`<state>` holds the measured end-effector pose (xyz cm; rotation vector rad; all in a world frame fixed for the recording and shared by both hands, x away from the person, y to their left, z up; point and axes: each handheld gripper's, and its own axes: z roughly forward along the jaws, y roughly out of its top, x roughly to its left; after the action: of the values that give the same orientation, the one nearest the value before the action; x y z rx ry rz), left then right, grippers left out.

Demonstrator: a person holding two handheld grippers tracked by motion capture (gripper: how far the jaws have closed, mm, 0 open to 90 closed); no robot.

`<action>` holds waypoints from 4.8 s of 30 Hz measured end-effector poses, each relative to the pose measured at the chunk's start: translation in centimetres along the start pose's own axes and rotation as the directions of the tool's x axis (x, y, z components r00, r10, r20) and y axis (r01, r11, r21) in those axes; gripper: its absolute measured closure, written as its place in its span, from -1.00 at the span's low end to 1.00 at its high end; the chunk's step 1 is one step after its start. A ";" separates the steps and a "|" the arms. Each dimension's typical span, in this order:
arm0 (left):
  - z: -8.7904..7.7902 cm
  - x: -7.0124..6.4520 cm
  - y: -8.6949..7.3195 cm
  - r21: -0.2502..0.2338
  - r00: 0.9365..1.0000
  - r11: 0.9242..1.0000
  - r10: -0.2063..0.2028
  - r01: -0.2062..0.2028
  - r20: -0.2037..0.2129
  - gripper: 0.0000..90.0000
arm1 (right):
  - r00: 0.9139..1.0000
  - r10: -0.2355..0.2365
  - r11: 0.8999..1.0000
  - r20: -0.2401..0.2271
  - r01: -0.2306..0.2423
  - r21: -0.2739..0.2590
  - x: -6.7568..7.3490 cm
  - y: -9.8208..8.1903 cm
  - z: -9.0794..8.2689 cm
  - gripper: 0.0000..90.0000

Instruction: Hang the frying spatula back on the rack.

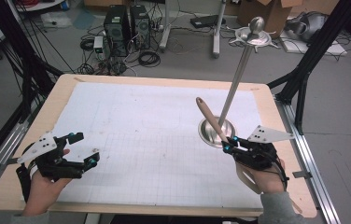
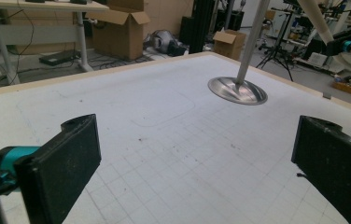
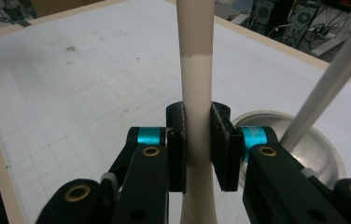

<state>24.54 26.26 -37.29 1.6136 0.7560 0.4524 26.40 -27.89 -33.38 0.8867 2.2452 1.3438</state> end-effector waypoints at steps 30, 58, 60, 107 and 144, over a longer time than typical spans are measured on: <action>0.0 0.5 -0.4 0.007 1.000 1.000 -0.016 0.016 -0.011 -0.96 | 0.999 -0.034 0.998 -0.019 0.033 -0.052 -2.6 1.9 -6.2 0.74; 0.2 0.4 -0.9 0.032 1.000 0.999 -0.012 0.013 -0.012 -0.96 | 0.998 0.052 0.990 0.018 -0.049 -0.129 -5.8 2.5 -11.6 0.74; 0.1 0.4 -0.9 0.031 1.000 0.999 -0.014 0.015 -0.015 -0.96 | 0.998 0.052 0.989 0.026 -0.047 -0.144 -6.2 2.8 -11.9 0.74; -2.6 0.7 -2.2 0.063 0.996 0.997 -0.029 0.035 -0.089 -0.96 | 0.986 0.166 0.956 -0.015 -0.164 -0.245 -10.7 4.3 -12.2 0.74; -3.3 0.7 -2.3 0.060 0.994 0.998 -0.031 0.037 -0.105 -0.96 | 0.981 0.187 0.953 -0.060 -0.196 -0.231 -11.0 4.3 -9.7 0.74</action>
<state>22.34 29.25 -39.03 1.6418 0.8821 0.4955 30.02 -40.18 -25.04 1.0198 2.0120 1.6859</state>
